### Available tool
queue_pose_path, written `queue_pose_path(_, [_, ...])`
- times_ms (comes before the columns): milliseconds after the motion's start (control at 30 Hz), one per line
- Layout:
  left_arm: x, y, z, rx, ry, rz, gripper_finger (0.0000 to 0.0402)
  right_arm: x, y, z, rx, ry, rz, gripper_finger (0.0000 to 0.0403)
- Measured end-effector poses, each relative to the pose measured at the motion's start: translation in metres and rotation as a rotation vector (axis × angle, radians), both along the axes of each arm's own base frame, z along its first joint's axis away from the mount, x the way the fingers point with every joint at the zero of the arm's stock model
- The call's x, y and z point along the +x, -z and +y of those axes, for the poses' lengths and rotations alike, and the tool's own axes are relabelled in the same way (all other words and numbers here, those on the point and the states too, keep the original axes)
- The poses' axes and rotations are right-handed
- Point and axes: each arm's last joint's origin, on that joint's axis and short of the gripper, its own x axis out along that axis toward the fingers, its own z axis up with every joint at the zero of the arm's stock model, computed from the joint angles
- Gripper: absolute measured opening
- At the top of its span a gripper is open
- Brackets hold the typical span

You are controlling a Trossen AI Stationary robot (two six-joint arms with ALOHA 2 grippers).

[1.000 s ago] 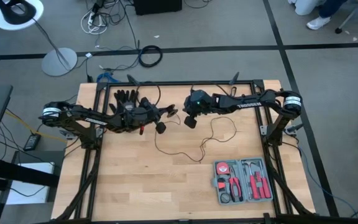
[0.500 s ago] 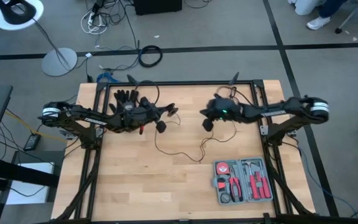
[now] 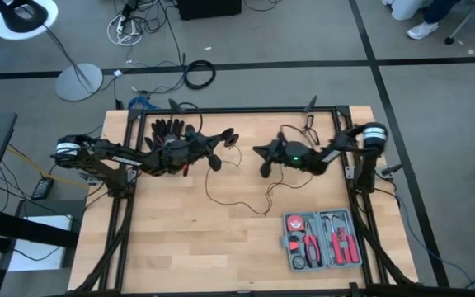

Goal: Coil cords
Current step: Coil the black wire

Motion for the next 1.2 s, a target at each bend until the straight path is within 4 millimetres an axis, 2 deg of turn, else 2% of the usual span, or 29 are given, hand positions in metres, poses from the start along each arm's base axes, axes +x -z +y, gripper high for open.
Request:
queue_pose_path(167, [-0.001, 0.002, 0.004, -0.038, -0.030, -0.001, 0.0000, 0.043, 0.014, -0.011, -0.094, -0.022, 0.038, 0.0034])
queue_pose_path(433, [-0.004, 0.008, 0.011, -0.102, -0.067, 0.013, 0.0000, 0.073, 0.020, -0.020, -0.187, -0.042, 0.055, 0.0085])
queue_pose_path(567, [-0.005, 0.008, 0.013, -0.128, -0.081, -0.010, 0.0000, 0.081, 0.024, -0.022, -0.192, -0.061, 0.151, 0.0103])
queue_pose_path(700, [-0.005, 0.008, 0.014, -0.134, -0.076, -0.015, 0.0000, 0.089, 0.020, -0.024, -0.191, -0.063, 0.167, 0.0109])
queue_pose_path(1067, [-0.005, 0.009, 0.014, -0.141, -0.074, -0.012, 0.0000, 0.092, 0.018, -0.027, -0.210, -0.014, 0.194, 0.0103])
queue_pose_path(1200, [-0.005, 0.008, 0.014, -0.141, -0.070, -0.021, 0.0000, 0.092, 0.018, -0.028, -0.210, -0.012, 0.195, 0.0088])
